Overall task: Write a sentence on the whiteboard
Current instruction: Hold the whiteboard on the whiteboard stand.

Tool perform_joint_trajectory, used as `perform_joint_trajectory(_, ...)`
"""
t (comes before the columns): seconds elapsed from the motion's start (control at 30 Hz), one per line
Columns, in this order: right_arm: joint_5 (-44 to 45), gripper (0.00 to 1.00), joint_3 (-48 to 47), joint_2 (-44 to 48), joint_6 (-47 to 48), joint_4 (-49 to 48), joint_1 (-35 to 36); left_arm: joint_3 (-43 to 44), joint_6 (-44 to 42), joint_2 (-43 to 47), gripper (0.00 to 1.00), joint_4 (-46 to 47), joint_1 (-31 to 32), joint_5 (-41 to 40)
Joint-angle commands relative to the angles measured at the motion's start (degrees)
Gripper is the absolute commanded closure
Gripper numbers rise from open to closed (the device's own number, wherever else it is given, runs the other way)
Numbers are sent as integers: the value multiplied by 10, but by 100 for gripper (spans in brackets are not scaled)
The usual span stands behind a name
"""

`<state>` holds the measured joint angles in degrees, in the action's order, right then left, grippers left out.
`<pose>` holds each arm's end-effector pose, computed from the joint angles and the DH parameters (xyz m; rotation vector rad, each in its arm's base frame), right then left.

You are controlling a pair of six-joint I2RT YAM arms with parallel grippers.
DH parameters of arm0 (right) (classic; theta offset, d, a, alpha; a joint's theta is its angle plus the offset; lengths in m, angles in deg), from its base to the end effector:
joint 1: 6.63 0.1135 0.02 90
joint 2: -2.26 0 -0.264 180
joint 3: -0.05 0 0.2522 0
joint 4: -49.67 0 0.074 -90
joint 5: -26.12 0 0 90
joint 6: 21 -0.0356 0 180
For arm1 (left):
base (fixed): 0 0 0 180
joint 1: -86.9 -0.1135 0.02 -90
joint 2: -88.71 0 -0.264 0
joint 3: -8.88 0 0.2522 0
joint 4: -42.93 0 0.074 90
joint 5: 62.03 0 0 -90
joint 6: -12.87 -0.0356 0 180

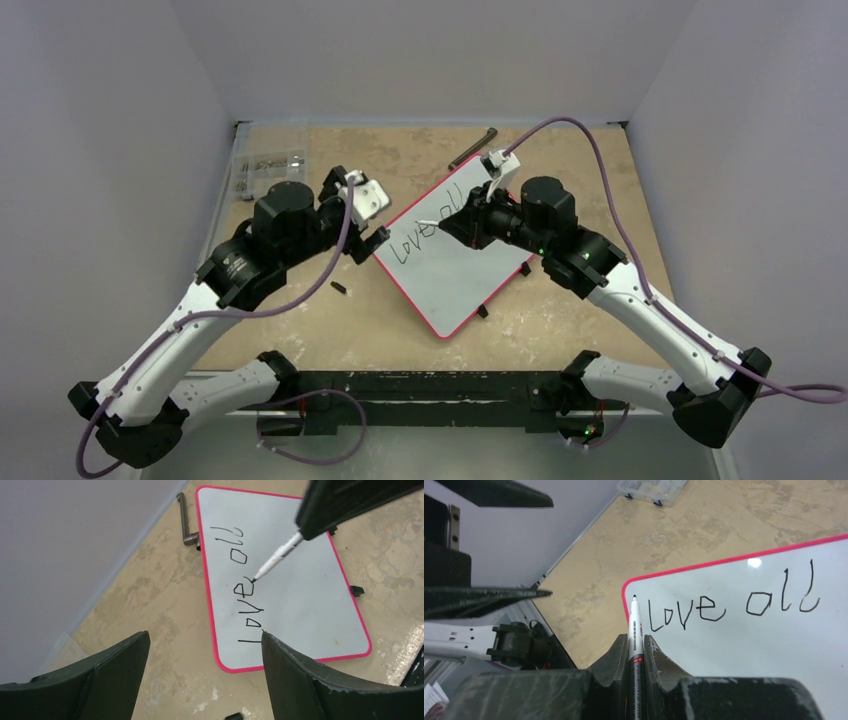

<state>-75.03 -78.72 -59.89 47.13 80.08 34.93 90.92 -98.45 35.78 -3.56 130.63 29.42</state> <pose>0.1781 0.1671 0.3931 -0.4703 1.8557 0.9454 0.1336 -0.1291 0.4141 1.0279 1.5794 -0.2925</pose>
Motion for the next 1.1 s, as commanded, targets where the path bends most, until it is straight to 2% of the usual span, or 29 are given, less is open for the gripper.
perform_joint_trajectory(0.0,37,100,21,23,19,-3,0,45,117,-45,19,-28,-90,108)
perform_joint_trajectory(0.2,59,100,32,47,30,21,0,98,180,-129,20,-45,-196,247)
perform_joint_trajectory(0.33,60,100,44,63,33,22,0,113,239,-169,20,-24,-251,362)
perform_joint_trajectory(0.63,31,100,80,88,27,-3,0,142,233,-257,29,-61,-299,349)
perform_joint_trajectory(0.9,15,100,90,103,27,-10,0,145,233,-346,34,-69,-339,418)
perform_joint_trajectory(1.07,12,100,99,118,27,-11,0,165,229,-405,35,-90,-341,445)
